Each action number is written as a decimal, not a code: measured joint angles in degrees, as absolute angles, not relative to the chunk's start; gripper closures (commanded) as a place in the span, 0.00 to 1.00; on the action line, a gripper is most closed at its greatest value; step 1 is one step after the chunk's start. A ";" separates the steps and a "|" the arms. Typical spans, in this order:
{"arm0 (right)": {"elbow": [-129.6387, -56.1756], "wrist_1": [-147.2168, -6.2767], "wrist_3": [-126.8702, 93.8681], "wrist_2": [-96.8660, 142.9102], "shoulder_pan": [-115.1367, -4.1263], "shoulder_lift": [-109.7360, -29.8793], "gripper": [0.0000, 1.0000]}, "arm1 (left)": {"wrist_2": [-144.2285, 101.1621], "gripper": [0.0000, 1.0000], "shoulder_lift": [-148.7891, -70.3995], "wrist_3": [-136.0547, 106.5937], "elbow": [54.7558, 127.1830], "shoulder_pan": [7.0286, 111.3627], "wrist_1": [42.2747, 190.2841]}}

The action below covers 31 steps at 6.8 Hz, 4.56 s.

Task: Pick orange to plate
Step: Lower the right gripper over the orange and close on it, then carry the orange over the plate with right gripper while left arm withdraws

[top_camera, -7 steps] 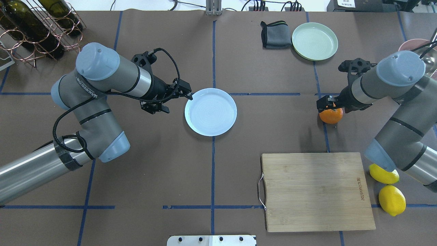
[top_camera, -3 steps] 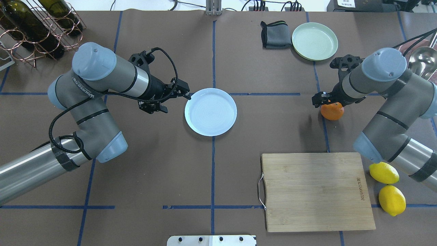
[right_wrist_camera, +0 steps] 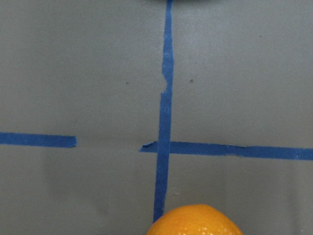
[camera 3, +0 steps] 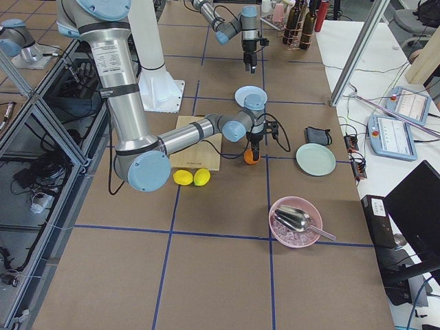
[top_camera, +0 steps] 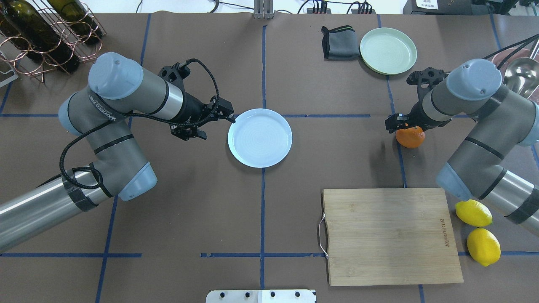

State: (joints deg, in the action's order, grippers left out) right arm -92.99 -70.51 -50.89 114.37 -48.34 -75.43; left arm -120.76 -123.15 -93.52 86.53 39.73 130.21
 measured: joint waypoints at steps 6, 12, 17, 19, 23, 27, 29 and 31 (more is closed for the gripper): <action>-93.14 -70.40 -50.69 114.47 -48.52 -75.64 0.00 | -120.71 0.00 -122.31 -93.52 87.23 39.73 130.23; -93.25 -70.46 -51.14 114.41 -46.74 -76.57 0.00 | -120.76 0.00 -122.26 -93.52 87.28 39.79 130.25; -95.12 -70.44 -50.86 116.56 -46.65 -77.06 1.00 | -120.78 0.00 -122.23 -93.52 87.48 39.79 130.20; -99.67 -71.67 -51.53 117.12 -47.30 -76.70 1.00 | -122.54 0.00 -120.54 -93.06 89.49 41.70 129.91; -102.06 -77.00 -62.09 115.92 -43.65 -65.24 1.00 | -125.32 0.00 -110.16 -73.92 96.15 52.51 129.32; -89.77 -76.40 -71.82 104.97 -34.73 -49.58 1.00 | -125.87 0.00 -98.01 -37.47 96.26 68.72 127.74; -83.03 -76.25 -72.80 99.81 -30.80 -44.22 1.00 | -126.52 0.00 -96.03 -27.73 96.23 75.46 124.44; -79.24 -75.40 -72.88 97.58 -28.63 -41.95 0.10 | -126.72 0.00 -93.72 -23.19 96.47 79.55 123.40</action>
State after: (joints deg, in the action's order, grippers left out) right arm -79.24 -75.40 -72.88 97.58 -28.63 -41.95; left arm -126.72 -93.72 -23.19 96.47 79.55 123.40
